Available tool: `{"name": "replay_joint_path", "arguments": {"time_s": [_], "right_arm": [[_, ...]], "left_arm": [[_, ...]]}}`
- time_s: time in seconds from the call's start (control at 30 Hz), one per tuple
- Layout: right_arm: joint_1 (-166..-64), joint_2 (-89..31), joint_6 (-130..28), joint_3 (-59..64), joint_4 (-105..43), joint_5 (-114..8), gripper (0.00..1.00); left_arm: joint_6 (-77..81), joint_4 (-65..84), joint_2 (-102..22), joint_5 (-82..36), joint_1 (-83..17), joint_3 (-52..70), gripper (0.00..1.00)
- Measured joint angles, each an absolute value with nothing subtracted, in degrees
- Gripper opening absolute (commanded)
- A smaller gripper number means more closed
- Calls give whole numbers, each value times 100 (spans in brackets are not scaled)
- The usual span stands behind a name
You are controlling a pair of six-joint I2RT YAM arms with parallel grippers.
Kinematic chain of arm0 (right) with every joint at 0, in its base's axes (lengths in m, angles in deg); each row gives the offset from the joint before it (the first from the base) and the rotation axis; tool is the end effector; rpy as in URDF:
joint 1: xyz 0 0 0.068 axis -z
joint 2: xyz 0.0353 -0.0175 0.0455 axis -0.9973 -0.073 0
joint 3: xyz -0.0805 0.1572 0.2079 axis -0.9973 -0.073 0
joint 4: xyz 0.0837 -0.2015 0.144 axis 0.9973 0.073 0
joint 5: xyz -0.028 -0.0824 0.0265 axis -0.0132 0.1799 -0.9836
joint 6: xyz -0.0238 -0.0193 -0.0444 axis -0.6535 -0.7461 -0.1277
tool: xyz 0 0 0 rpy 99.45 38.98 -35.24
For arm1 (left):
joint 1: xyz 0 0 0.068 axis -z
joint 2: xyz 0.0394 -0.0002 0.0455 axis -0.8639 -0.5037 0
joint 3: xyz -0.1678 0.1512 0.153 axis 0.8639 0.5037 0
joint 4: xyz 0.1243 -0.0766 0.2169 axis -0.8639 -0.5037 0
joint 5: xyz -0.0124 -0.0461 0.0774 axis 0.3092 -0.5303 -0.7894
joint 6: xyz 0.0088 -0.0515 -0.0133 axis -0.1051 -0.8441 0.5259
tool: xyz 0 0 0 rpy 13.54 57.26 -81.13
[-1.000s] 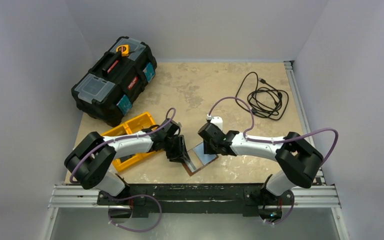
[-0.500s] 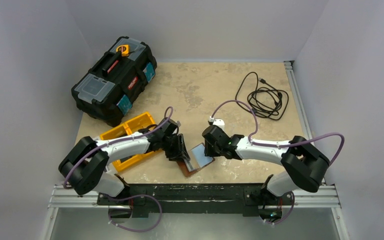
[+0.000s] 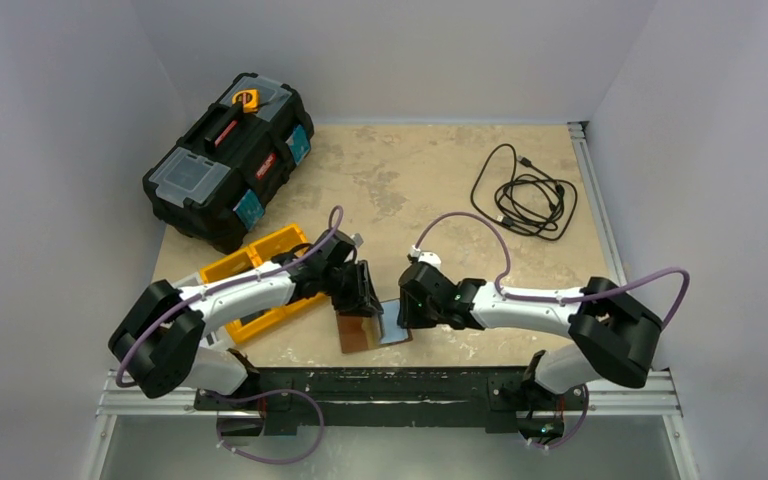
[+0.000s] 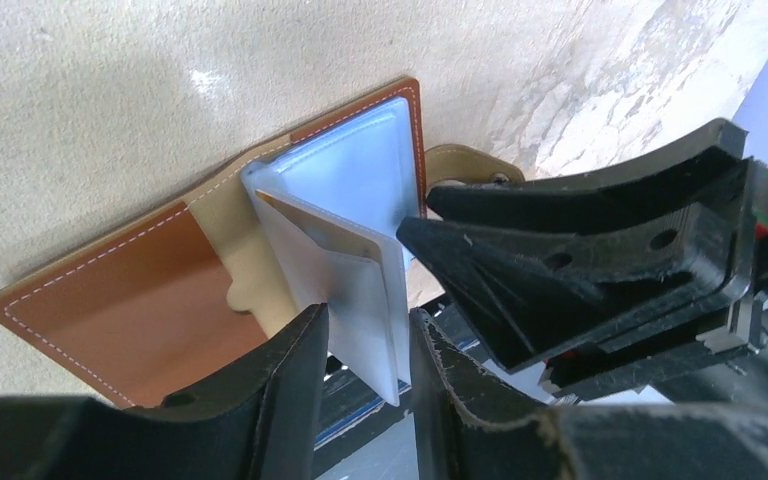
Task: Take the credit cards out of the card holder
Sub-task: Remove the credit card from the card holder.
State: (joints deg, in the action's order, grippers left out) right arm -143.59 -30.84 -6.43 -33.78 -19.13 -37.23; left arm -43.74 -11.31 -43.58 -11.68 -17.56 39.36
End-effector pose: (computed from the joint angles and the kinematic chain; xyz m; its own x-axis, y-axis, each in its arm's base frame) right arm 0.1465 0.2234 0.1595 -0.8998 0.0287 -0.4355 -0.1501 0.9166 0.3706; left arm 0.1849 -0.1835 0.1819 -0.9815 -0.1786 -0.0693 -0.0989 0.7823 -0.6150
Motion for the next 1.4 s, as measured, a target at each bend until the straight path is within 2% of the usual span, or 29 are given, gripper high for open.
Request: {"name": "replay_joint_path", "arguments": {"time_s": [0.2, 0.3, 0.53, 0.93, 1.23, 1.4], "right_arm": [[-14392, -2688, -442, -3496, -1865, -3825, 45], [-14392, -2245, -356, -3579, -1791, -3793, 48], [-14392, -1667, -343, -3601, -1754, -3696, 40], [-14755, -2214, -448, -3468, -1800, -3701, 39], [-14811, -2028, -448, -3435, -1760, -3528, 41], [-14910, -2046, -514, -3304, -1769, -3541, 37]], "left_arm": [[-4369, -1127, -4614, -1164, -1728, 3756, 35], [-4367, -1122, -4747, -1159, -1724, 3691, 35], [-4352, -1127, -4861, -1153, -1724, 3667, 35], [-4310, -1144, -4861, -1157, -1724, 3665, 34], [-4308, -1192, -4861, -1159, -1724, 3665, 34], [-4308, -1216, -4861, -1162, -1724, 3662, 34]]}}
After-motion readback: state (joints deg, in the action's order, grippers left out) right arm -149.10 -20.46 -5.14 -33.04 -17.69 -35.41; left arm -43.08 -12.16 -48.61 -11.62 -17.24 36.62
